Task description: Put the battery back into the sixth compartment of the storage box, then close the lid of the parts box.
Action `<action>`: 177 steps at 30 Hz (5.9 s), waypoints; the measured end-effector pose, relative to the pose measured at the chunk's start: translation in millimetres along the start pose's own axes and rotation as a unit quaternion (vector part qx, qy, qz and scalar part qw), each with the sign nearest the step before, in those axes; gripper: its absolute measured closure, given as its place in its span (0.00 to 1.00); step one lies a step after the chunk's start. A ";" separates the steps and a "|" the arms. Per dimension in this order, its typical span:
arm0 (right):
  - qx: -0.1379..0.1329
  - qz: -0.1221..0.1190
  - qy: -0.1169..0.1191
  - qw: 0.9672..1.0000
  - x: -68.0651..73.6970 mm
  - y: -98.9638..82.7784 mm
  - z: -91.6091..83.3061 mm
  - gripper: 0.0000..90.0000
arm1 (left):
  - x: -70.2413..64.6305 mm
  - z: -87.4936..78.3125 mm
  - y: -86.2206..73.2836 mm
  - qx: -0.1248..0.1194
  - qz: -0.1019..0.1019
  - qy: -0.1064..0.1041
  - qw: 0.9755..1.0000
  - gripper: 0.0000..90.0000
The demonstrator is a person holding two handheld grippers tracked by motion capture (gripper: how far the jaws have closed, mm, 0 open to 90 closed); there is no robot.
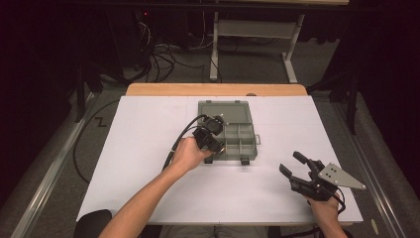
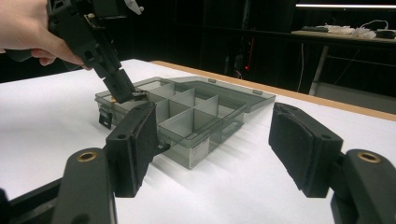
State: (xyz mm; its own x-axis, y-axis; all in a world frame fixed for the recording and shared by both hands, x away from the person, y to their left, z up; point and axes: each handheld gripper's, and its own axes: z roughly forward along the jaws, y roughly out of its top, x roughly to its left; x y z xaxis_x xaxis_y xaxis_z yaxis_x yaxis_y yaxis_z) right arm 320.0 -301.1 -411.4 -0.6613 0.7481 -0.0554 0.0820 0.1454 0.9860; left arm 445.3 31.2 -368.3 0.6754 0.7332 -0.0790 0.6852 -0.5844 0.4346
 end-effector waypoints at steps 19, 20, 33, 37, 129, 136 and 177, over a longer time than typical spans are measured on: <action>-0.002 0.001 0.001 1.000 -0.3 0.2 -0.4 0.38 | 2.2 9.7 11.7 0.003 -0.014 0.001 1.000 0.84; -0.002 0.001 0.000 1.000 -0.5 0.2 -0.6 0.38 | 2.6 10.0 11.5 0.003 -0.016 0.000 1.000 0.84; -0.004 0.016 -0.007 1.000 -4.0 0.0 -1.5 0.38 | 3.3 10.7 9.8 0.001 -0.014 -0.005 1.000 0.76; -0.007 0.014 -0.006 1.000 -4.0 0.2 -1.8 0.38 | -0.3 7.1 8.6 -0.008 -0.003 -0.002 1.000 0.71; 0.050 0.035 0.035 0.998 28.5 27.4 41.3 0.45 | 68.3 -30.2 -12.0 -0.098 -0.072 0.029 0.992 0.45; 0.084 0.047 0.029 0.995 24.3 31.2 52.9 0.49 | 73.0 -27.2 -8.6 -0.106 -0.072 0.029 0.991 0.45; 0.291 0.108 0.044 0.949 -4.3 61.8 129.0 0.63 | 105.5 -12.7 -7.8 -0.109 -0.103 0.020 0.989 0.45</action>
State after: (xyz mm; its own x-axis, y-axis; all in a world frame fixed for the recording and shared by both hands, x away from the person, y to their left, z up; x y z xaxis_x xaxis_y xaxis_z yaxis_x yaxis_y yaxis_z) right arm 424.0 -211.8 -370.6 -0.6405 0.7473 0.1771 0.6043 0.3481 0.7167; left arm 507.7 117.5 -368.6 0.5136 0.8445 -0.1514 0.7290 -0.3365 0.5962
